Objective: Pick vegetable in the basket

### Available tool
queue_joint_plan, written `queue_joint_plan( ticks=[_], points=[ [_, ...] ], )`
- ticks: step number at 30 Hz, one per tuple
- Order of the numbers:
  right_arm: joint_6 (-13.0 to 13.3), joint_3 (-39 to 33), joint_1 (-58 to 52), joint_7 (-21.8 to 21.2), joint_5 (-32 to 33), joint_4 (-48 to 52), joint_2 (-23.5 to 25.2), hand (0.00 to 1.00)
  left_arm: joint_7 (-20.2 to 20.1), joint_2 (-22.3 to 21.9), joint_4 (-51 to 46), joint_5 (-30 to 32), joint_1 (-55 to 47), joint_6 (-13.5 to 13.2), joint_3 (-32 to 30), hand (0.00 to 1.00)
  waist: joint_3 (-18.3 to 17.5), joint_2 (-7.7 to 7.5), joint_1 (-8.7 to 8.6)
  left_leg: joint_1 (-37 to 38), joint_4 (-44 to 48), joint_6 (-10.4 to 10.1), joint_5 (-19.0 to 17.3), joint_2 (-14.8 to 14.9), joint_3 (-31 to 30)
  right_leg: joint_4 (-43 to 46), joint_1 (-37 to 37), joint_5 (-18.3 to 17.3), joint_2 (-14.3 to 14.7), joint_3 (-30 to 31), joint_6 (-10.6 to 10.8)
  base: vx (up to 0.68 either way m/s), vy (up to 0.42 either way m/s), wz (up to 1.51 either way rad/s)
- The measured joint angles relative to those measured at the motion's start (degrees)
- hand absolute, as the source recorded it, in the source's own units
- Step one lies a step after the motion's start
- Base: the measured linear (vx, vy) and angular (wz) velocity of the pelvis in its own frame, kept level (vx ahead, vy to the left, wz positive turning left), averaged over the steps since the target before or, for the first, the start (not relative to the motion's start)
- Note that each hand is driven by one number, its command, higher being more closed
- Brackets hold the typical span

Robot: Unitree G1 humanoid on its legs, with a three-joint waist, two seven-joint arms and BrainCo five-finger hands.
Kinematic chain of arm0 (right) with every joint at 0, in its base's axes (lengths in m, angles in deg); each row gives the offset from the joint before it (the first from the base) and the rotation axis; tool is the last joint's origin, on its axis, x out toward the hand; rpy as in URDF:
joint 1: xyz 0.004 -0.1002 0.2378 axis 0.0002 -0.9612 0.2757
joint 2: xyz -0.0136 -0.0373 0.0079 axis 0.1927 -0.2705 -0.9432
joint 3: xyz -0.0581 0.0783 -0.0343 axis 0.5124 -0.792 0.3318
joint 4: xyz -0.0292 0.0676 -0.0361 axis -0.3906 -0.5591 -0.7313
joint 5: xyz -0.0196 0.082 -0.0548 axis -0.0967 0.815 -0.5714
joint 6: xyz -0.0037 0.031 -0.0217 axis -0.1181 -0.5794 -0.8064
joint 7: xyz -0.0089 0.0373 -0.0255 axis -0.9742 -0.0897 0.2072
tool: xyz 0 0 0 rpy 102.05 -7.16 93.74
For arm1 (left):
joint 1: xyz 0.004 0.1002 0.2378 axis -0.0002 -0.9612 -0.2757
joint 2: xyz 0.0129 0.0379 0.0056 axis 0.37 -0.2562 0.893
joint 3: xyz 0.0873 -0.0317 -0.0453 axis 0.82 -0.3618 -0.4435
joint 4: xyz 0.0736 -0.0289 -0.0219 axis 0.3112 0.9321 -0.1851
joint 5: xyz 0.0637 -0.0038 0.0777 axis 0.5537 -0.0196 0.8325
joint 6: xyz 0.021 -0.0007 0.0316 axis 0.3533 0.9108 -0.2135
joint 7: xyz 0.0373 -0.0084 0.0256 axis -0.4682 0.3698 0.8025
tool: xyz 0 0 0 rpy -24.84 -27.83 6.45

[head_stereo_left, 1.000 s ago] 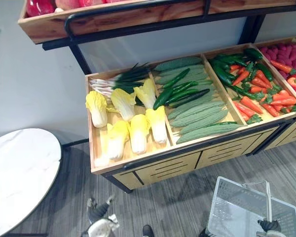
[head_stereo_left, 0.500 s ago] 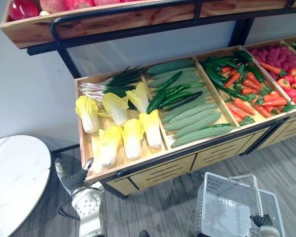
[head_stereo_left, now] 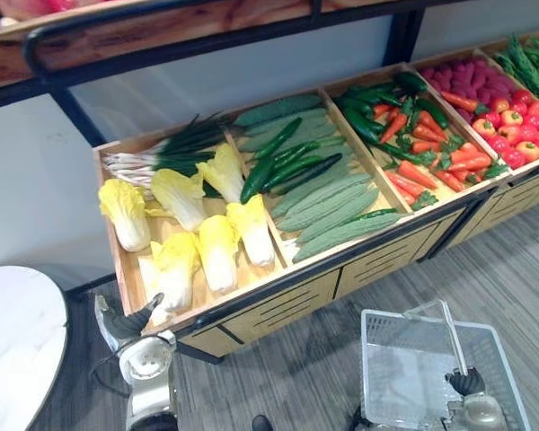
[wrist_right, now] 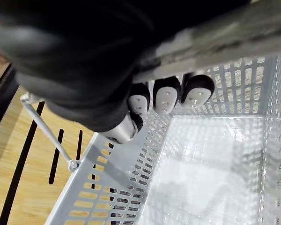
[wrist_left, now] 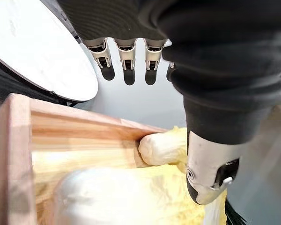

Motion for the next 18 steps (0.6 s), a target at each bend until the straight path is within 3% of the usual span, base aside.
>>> queue_joint_plan(
  ticks=[8, 18],
  points=[
    [0.4, 3.4, 2.7, -0.4, -0.5, 0.5, -0.8, 1.00, 0.6, 1.2, 2.7, 2.2, 5.7, 2.3, 0.0, 0.00, 3.6, 0.09, -0.08, -0.8, 0.0, 0.1, -0.1, -0.2, 0.0, 1.1, -2.2, 0.1, -0.3, 1.8, 0.0, 0.06, -0.013, -0.09],
    [1.0, 4.6, 3.9, -0.4, -0.6, 1.3, -1.1, 1.00, 2.4, 1.8, 5.6, 1.1, 8.2, 3.0, -0.8, 0.00, 6.0, -0.01, 0.02, -3.5, 2.3, 0.2, -1.7, -0.2, 0.8, 2.5, -5.5, 0.1, -1.1, 3.4, 0.0, 0.01, -0.008, -0.07]
  ],
)
